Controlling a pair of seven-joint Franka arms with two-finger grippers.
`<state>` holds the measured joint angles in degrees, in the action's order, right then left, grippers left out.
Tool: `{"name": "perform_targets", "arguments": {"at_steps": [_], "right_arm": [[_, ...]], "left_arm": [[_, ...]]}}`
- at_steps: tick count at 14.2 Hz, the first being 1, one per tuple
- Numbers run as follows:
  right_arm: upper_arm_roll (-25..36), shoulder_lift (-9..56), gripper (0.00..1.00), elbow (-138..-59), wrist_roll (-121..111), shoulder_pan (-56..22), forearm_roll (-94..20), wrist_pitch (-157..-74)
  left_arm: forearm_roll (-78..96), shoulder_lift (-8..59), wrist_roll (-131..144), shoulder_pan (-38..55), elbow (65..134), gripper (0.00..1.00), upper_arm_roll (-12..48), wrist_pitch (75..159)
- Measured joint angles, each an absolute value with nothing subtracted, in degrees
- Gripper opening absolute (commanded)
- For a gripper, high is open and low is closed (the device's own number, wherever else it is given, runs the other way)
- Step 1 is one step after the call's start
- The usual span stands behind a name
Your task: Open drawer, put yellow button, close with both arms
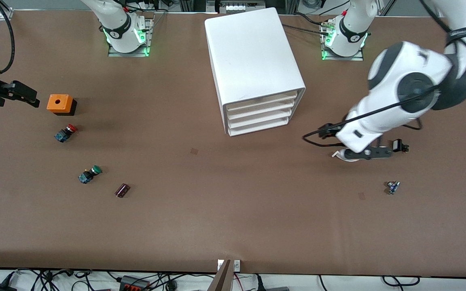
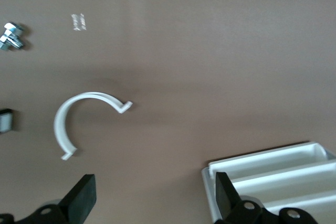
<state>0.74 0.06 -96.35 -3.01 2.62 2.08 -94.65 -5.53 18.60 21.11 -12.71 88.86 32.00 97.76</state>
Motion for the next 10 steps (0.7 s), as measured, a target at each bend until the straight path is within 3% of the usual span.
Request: {"name": "perform_targets", "arguments": {"at_steps": [3, 8, 10], "right_arm": [[0.7, 0.0, 1.00, -96.4, -3.0, 2.6, 2.1, -94.6], [0.5, -0.1, 1.00, -96.4, -3.0, 2.6, 2.1, -94.6], [0.5, -0.1, 1.00, -96.4, -3.0, 2.6, 2.1, -94.6]], "left_arm": [[-5.5, 13.8, 11.1, -13.2, 88.4, 1.00, 29.1, 94.9], [-2.3, 5.8, -7.9, -3.8, 90.2, 1.00, 9.3, 93.2], [-0.7, 2.3, -9.2, -2.2, 94.4, 1.00, 5.7, 93.4]]}}
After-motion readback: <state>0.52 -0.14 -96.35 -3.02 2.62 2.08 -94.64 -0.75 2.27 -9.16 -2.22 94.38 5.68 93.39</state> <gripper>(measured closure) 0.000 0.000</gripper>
